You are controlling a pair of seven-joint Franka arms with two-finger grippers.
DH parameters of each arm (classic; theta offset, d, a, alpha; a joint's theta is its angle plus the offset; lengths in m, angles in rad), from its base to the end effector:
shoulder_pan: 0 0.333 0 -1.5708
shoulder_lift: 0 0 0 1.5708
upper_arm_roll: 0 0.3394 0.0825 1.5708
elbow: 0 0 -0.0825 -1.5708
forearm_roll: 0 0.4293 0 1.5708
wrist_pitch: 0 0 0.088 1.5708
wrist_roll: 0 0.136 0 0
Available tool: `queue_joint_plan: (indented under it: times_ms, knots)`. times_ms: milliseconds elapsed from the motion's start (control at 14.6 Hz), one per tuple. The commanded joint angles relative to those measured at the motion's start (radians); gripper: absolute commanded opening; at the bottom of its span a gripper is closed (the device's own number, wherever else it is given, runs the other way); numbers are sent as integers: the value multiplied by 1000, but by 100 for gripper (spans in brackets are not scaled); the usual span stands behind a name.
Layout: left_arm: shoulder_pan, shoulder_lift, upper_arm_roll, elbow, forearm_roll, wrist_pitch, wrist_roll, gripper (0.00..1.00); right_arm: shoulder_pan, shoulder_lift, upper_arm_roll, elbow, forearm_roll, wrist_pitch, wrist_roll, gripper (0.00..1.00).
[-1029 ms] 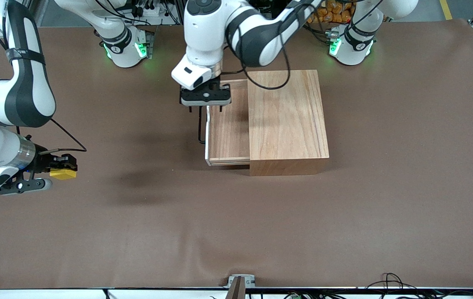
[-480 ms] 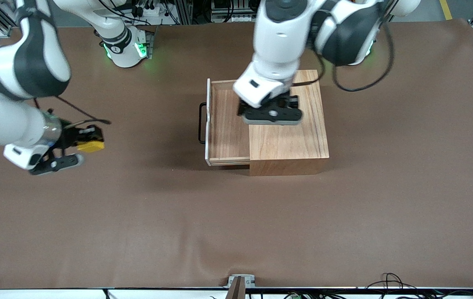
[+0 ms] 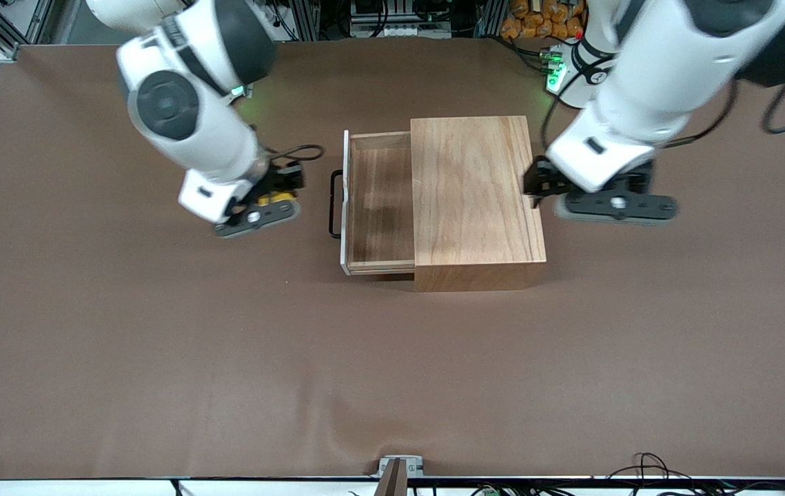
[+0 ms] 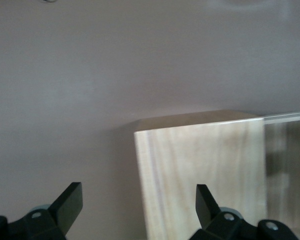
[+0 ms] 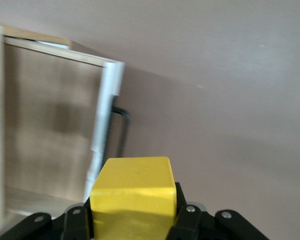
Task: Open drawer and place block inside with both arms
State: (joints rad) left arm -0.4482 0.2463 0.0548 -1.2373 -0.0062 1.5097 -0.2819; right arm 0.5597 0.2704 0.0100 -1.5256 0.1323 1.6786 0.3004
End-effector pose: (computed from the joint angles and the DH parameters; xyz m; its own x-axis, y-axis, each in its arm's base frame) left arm 0.6208 -0.2641 0.6282 0.9932 -0.1135 0.0274 -0.1136 -0.9935 0.0005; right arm 0.5630 0.3795 0.4783 0.9567 0.2485 -0.1516 0.2369 -0.9673 -0.0904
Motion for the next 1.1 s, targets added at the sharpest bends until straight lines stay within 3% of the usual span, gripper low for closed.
queue_joint_plan:
  times_ms: [0, 275, 480, 892, 961, 1029]
  knots:
    - [92, -70, -12, -31, -17, -60, 125, 100, 61, 45, -13, -2, 7, 65, 94, 0]
    - [172, -131, -13, -54, -17, -129, 147, 100, 146, 153, -13, -1, 6, 162, 172, 0]
    - [242, -209, -15, -140, -26, -129, 198, 100, 203, 214, -15, -1, -2, 268, 265, 0]
    - [345, -349, -12, -342, -74, -66, 199, 100, 258, 283, -15, -2, -5, 326, 304, 0]
    - [344, -357, -12, -355, -72, -65, 198, 100, 263, 288, -16, -2, -5, 326, 312, 14]
    - [345, -357, -12, -353, -72, -63, 198, 100, 264, 290, -15, -1, -7, 326, 331, 40]
